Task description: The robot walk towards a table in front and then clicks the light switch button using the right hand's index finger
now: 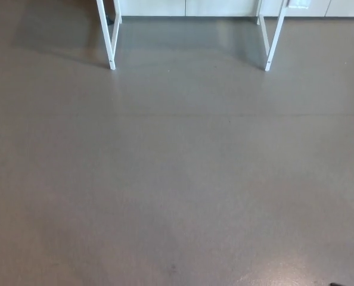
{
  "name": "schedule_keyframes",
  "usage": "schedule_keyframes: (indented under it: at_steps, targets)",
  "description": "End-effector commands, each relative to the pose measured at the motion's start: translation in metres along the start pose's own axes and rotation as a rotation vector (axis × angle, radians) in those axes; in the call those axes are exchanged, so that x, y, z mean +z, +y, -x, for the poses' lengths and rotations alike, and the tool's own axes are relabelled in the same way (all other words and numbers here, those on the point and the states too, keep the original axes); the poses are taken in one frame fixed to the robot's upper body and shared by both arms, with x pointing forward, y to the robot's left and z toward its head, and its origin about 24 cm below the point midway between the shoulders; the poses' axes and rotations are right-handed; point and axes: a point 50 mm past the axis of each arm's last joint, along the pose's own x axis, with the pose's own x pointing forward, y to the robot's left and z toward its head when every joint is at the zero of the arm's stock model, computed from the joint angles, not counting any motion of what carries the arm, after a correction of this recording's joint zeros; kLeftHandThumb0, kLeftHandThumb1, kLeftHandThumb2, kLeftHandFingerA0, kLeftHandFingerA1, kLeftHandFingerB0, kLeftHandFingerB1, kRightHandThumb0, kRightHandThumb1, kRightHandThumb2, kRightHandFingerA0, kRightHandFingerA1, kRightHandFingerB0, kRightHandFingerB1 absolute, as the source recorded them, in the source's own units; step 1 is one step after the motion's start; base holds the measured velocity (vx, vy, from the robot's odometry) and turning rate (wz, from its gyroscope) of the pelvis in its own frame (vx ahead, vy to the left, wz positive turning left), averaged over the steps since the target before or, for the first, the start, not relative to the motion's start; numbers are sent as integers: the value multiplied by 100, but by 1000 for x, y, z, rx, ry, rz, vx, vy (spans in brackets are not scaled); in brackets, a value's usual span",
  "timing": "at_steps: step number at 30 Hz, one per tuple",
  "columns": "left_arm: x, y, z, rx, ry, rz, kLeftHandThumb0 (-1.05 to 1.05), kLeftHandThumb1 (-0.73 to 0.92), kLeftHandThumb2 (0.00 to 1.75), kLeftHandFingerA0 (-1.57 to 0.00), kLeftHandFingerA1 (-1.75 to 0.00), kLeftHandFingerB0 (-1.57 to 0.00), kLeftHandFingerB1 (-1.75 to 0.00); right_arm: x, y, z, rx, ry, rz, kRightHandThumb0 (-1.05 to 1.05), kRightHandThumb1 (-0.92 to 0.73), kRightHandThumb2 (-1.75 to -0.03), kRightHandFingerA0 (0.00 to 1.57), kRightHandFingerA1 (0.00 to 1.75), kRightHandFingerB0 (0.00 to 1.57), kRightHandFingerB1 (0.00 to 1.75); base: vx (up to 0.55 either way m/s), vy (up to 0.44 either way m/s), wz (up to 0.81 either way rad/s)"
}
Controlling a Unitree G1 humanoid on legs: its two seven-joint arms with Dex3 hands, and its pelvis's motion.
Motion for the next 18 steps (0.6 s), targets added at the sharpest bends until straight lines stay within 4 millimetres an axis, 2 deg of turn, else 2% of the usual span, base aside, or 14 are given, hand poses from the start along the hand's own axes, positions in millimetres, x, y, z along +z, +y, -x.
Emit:
schedule_keyframes:
  at_steps: [1, 2, 3, 4, 7, 8, 9, 10, 13, 18]
  targets:
    - [-3, -8, 0, -62, 20, 170, -6, 48, 90, -20, -52, -19, -50, 20, -20, 2, -8, -108, -49, -18, -52, -97, 40, 69, 13, 55, 0, 0, 0]
    - [-4, -8, 0, -73, 22, 177, -6, 48, 90, -20, -52, -19, -50, 22, -20, 2, -8, -111, -41, -18, -52, -97, 40, 69, 13, 55, 0, 0, 0]
    - [-7, -8, 2, -85, 30, 173, -6, 53, 93, -18, -51, -18, -50, 21, -21, 3, -10, -109, -21, -16, -72, -66, 43, 69, 18, 49, 0, 0, 0]
    - [-12, -7, 5, -98, 45, 157, -7, 54, 94, -17, -50, -17, -49, 19, -21, 5, -8, -102, 6, -16, -53, -97, 39, 67, 13, 54, 0, 0, 0]
    - [-16, -4, 10, -112, 48, 105, -8, 51, 92, -18, -51, -17, -50, 11, -18, 10, -8, -81, 17, -12, -54, -97, 38, 67, 12, 53, 0, 0, 0]
    - [-15, -3, 13, -115, 44, 87, -8, 50, 92, -19, -51, -18, -50, 7, -16, 8, -12, -67, 29, -15, -73, -65, 43, 67, 18, 48, 0, 0, 0]
    - [-15, -3, 14, -121, 42, 81, -8, 50, 92, -19, -51, -18, -50, 4, -17, 7, -17, -58, 42, -15, -73, -65, 43, 67, 18, 48, 0, 0, 0]
    - [-14, -2, 15, -133, 37, 64, -8, 51, 93, -18, -51, -18, -50, 1, -17, 7, -19, -46, 49, -17, -53, -97, 38, 66, 13, 53, 0, 0, 0]
    - [-9, -5, 12, -146, 21, 51, -8, 49, 91, -20, -52, -20, -51, 0, -19, 4, -30, -42, 41, -14, -53, -96, 45, 71, 15, 54, 0, 0, 0]
    - [-9, -9, 12, -150, 26, 64, -7, 50, 92, -19, -52, -18, -50, 5, -20, 2, -16, -56, 89, -12, -52, -95, 46, 70, 16, 54, 41, 20, 4]
